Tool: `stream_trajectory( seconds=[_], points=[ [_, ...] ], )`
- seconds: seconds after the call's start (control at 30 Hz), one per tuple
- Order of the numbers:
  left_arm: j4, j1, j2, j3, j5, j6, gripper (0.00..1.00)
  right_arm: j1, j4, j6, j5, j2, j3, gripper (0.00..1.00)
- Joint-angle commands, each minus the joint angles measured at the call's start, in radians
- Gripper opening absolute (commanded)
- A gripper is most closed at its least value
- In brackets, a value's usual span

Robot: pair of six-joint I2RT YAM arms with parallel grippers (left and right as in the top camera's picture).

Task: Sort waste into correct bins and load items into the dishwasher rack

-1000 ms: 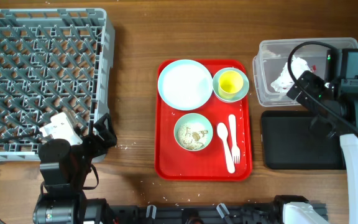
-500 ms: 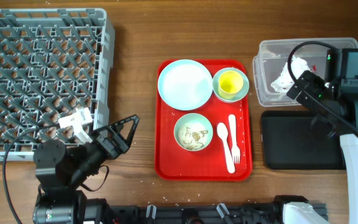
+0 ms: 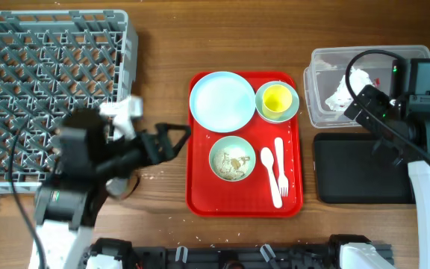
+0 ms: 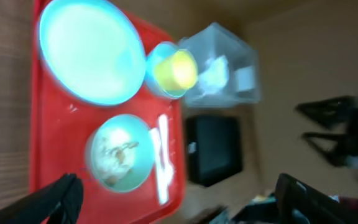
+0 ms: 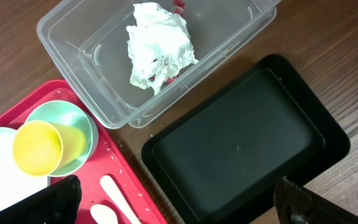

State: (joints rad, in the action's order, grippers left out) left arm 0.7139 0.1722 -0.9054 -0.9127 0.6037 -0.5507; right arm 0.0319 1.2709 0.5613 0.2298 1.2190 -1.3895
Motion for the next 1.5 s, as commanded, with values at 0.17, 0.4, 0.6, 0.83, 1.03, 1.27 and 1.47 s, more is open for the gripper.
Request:
stream_trajectory(
  seconds=[0.17,0.4,0.6,0.83,1.03,1.27,1.47],
  points=[
    [-0.034,0.286,-0.358,-0.305,-0.508,0.105,1.00,0.002,-0.003,0.017,0.025,-0.011,0.010,1.00],
    [-0.102,0.288,-0.485,-0.305,-0.489,0.094,1.00,0.002,-0.002,0.018,0.025,-0.011,0.010,1.00],
    [-0.086,0.300,-0.528,-0.304,-0.210,0.105,0.96,0.002,-0.002,0.017,0.025,-0.011,0.010,1.00],
    [0.041,0.437,-0.557,-0.301,-0.227,0.185,0.85,0.002,-0.002,0.017,0.025,-0.011,0.010,1.00],
    [0.038,0.603,-0.618,-0.301,-0.362,0.176,0.78,0.002,-0.003,0.017,0.025,-0.011,0.010,1.00],
    [0.036,0.662,-0.649,-0.301,-0.471,0.120,0.75,0.002,-0.002,0.017,0.025,-0.011,0.010,1.00],
    [0.053,0.623,-0.620,-0.306,-0.580,0.090,0.70,0.002,-0.002,0.017,0.025,-0.011,0.010,1.00]
  ],
)
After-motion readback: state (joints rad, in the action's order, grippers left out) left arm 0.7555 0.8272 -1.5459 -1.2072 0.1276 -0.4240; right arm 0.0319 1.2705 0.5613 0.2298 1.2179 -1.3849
